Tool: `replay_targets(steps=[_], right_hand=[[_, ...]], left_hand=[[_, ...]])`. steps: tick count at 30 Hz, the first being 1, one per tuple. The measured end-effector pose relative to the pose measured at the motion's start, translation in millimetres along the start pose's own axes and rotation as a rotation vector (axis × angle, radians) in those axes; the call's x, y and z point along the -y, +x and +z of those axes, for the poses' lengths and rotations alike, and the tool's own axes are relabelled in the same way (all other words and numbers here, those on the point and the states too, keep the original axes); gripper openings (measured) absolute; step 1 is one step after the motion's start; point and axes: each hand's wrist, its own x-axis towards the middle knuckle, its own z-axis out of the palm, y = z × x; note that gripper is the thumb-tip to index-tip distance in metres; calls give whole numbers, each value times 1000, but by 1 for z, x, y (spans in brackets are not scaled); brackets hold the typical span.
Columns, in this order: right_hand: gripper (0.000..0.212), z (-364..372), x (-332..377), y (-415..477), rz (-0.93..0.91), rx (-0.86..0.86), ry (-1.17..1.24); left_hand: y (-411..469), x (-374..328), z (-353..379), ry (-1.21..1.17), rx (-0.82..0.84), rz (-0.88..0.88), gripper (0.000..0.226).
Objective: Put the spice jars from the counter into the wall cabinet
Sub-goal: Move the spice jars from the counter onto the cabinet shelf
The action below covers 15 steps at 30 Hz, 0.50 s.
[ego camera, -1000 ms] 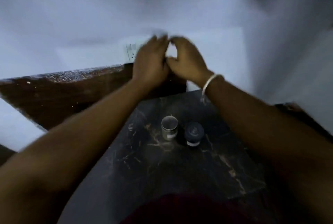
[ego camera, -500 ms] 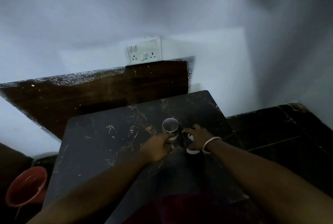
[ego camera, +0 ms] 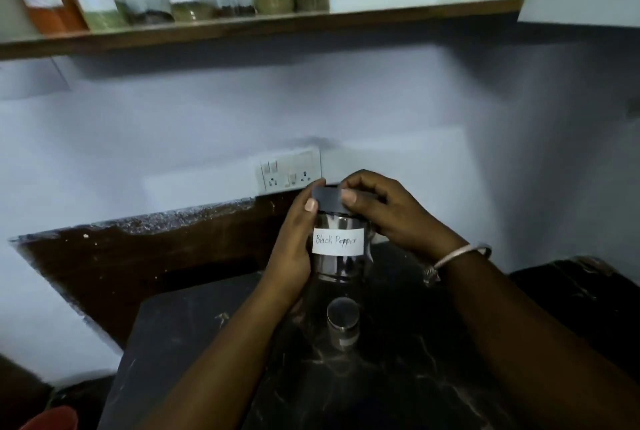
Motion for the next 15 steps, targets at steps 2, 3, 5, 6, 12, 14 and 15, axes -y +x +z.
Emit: replay_targets(steps=[2, 3, 5, 6, 12, 14, 15], right_hand=[[42, 6, 18, 1, -98, -89, 64], [46, 9, 22, 0, -140, -126, 84], [53, 12, 33, 2, -200, -178, 107], [54, 13, 38, 2, -211, -198, 114], [54, 10, 61, 4, -124, -259, 18], [66, 5, 68, 0, -65, -291, -103], [69, 3, 73, -3, -51, -307, -183]], left_hand=[[1, -22, 4, -25, 11, 53, 58], [1, -29, 7, -48, 16, 68, 56], [1, -39, 11, -109, 27, 89, 44], [1, -43, 12, -146, 39, 92, 40], [7, -58, 15, -212, 69, 129, 37], [13, -64, 15, -223, 52, 140, 42], [16, -69, 16, -218, 40, 152, 47]])
